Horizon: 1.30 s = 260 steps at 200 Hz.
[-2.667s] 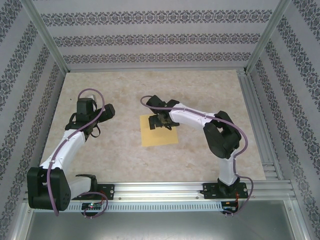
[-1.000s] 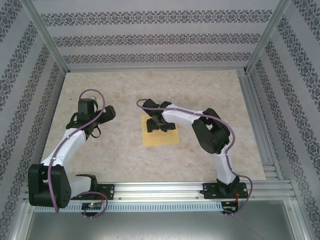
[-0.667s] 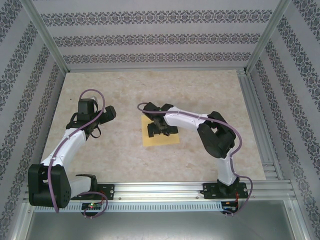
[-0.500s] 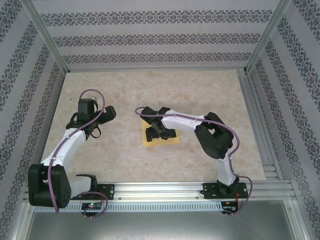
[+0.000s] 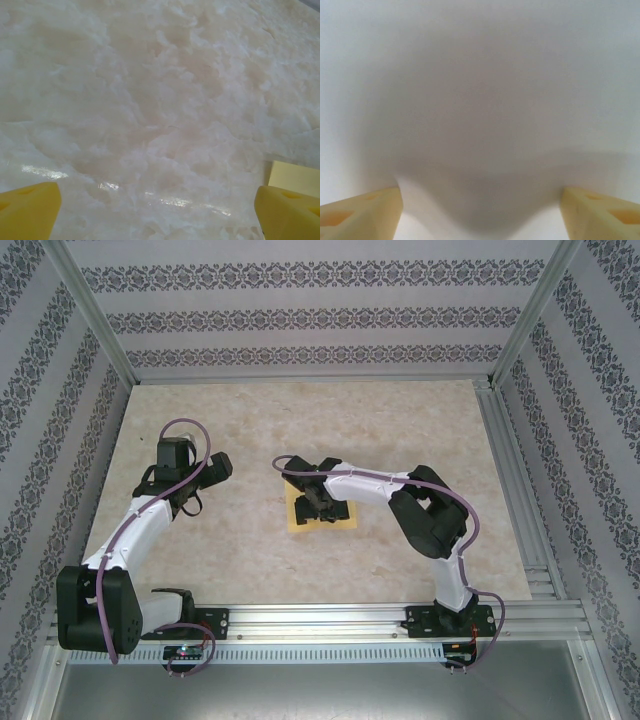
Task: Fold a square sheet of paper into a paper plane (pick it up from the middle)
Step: Fold the square sheet of paper in half at the center of the table.
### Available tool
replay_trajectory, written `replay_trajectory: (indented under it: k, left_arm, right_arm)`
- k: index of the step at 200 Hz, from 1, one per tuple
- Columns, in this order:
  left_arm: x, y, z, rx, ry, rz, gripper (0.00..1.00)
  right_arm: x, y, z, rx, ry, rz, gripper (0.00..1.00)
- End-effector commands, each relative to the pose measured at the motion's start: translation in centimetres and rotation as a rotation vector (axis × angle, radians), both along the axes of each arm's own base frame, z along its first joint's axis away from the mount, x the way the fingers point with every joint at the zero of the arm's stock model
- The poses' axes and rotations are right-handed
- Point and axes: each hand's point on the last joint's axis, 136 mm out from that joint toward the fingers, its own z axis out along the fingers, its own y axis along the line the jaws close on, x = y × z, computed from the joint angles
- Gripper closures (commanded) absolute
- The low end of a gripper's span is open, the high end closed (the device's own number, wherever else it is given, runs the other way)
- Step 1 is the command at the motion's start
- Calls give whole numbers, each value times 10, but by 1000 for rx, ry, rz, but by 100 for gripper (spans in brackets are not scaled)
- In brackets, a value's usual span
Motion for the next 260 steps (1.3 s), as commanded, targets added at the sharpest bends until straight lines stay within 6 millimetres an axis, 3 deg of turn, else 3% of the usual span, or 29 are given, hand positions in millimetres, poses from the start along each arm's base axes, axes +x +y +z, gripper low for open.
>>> replay_trajectory:
  k: [1, 20, 37, 93, 134, 195, 226, 260]
  left_arm:
    - [0, -5, 3, -19, 8, -12, 0]
    - [0, -5, 5, -19, 5, -12, 0]
    - [0, -5, 5, -18, 5, -11, 0]
    - [-1, -5, 4, -16, 11, -9, 0]
    - [-1, -6, 2, -25, 16, -12, 0]
    - [0, -13, 1, -51, 23, -38, 0]
    - [0, -17, 0, -69, 25, -53, 0]
    - [-2, -21, -1, -89, 26, -72, 0]
  right_arm:
    - [10, -9, 16, -29, -31, 2, 11]
    - [27, -4, 41, -9, -97, 3, 8]
    - [41, -3, 48, 8, -126, -11, 6]
    - [68, -1, 25, -25, -103, -27, 2]
    - [70, 1, 5, -42, -67, -18, 5]
    - [49, -8, -33, -65, 21, -32, 17]
    - [48, -8, -33, -44, 26, -39, 29]
    - [57, 0, -11, 11, -26, -39, 34]
